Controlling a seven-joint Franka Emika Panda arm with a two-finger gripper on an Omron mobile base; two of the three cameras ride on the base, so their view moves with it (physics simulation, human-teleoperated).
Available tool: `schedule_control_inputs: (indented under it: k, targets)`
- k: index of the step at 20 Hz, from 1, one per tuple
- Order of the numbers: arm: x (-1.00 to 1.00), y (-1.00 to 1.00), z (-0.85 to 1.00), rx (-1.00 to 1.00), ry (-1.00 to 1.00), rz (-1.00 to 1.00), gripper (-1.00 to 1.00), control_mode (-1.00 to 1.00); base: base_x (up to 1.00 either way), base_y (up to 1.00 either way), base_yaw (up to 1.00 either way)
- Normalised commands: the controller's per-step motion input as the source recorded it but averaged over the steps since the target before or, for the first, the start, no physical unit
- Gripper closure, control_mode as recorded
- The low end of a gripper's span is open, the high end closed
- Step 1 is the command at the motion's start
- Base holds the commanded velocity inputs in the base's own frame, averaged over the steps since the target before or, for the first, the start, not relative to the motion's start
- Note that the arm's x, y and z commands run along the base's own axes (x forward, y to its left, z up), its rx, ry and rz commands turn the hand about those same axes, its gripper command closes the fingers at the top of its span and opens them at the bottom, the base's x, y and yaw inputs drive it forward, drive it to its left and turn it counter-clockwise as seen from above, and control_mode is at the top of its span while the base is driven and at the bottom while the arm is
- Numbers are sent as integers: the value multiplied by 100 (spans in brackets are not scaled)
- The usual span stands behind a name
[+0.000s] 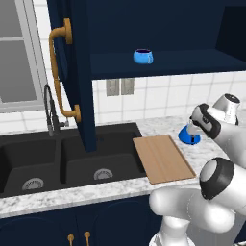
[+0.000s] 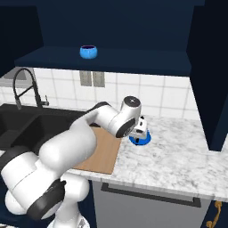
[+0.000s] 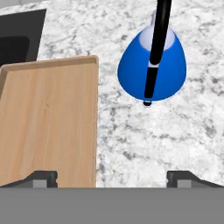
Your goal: Pick the kettle from the counter and place it on the tray. Then pick the mug from the cabinet and place it on the tray. Then close the cabinet doors.
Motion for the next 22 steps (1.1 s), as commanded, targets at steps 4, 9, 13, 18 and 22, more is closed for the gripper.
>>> schedule_control_inputs:
  k: [4,9,13,18,22]
  targets:
    - [50,-8,0,-4,0,-5,-100,-100,0,0,0]
    - [42,-30,0,0,4,-4,-100,-100,0,0,0]
    - [38,-29,0,0,3,-2,-100,-100,0,0,0]
    - [38,-18,0,0,0,0,-100,-100,0,0,0]
    - [36,-10,-1,0,0,0,-100,-100,0,0,0]
